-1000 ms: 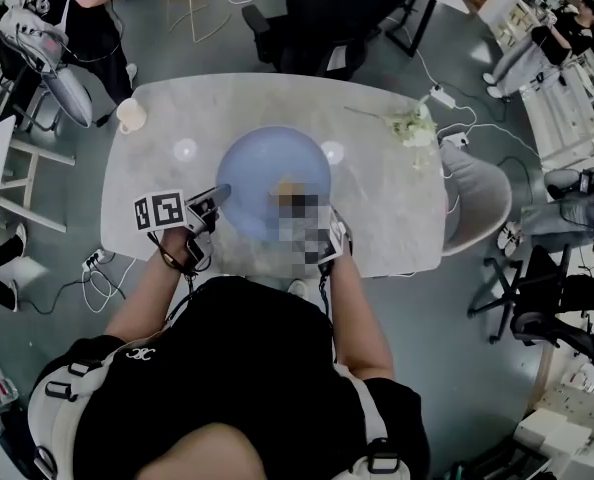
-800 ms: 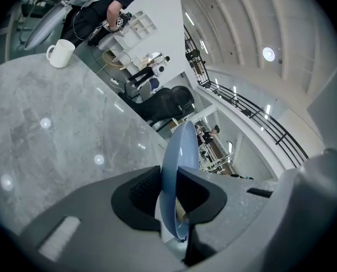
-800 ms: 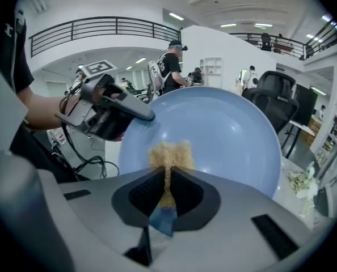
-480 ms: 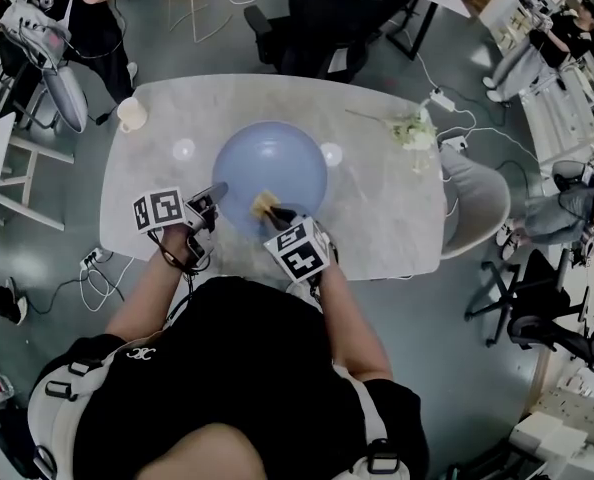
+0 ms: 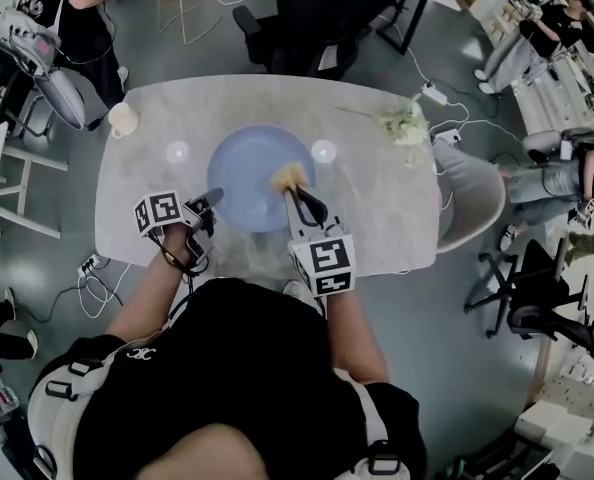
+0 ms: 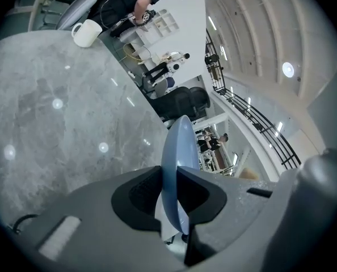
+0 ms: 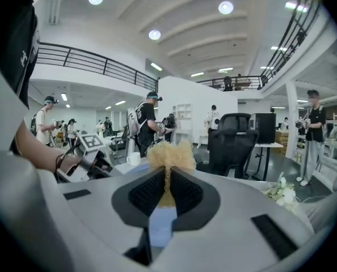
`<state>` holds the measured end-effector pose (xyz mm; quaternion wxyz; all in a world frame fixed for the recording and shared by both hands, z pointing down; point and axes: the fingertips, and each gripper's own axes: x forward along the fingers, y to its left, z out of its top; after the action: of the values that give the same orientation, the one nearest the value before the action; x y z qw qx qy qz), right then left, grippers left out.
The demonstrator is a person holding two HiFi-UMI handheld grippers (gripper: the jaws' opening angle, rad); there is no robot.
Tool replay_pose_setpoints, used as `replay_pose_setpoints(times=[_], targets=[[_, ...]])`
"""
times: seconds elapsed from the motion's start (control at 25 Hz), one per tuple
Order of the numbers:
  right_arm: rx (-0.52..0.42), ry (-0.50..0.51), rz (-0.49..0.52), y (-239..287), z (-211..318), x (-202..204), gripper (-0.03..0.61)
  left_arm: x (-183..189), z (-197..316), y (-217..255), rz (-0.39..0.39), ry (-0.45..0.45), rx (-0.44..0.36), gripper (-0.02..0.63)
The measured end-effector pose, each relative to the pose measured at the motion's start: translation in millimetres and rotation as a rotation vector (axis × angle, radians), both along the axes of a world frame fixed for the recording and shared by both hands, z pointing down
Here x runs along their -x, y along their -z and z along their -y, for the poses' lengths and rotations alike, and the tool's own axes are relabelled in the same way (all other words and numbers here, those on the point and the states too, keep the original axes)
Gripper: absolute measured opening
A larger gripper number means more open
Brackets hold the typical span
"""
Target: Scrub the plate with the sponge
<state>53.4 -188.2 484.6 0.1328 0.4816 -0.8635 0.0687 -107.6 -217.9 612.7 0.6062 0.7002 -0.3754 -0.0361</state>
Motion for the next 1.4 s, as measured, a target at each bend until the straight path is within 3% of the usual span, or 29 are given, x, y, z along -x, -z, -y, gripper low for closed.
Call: replay_pose_setpoints(times=[0.16,0.44,1.16,1.24,1.4], targets=[[-0.086,-0.084,0.084,22.4,-5.5,-24.3,0.031,-3.1,1.7,-17.2,-0.049,0.018,0.056,0.063],[-0.101,-0.164,0.118,28.1,-15.1,-46.1,0.031,-9.2,-0.3,-58.9,-0.067,0.01,0.164,0.064],[-0.047,-0.279,0.106,11.1,-28.1,-91.6,0.031,-40.2,-10.1,-146.1,0.036,-0.061,0.35,0.071],[-0.037,-0.283,0.104,7.5,-28.8,-94.5,0.031,-42.9,-14.1,-155.0,0.075,-0.079,0.371,0.066],[-0.019,-0.281,0.084,0.3,-25.8,-95.0,0.031,-37.3,-17.0,-173.8,0.274,-0.111,0.362,0.063]])
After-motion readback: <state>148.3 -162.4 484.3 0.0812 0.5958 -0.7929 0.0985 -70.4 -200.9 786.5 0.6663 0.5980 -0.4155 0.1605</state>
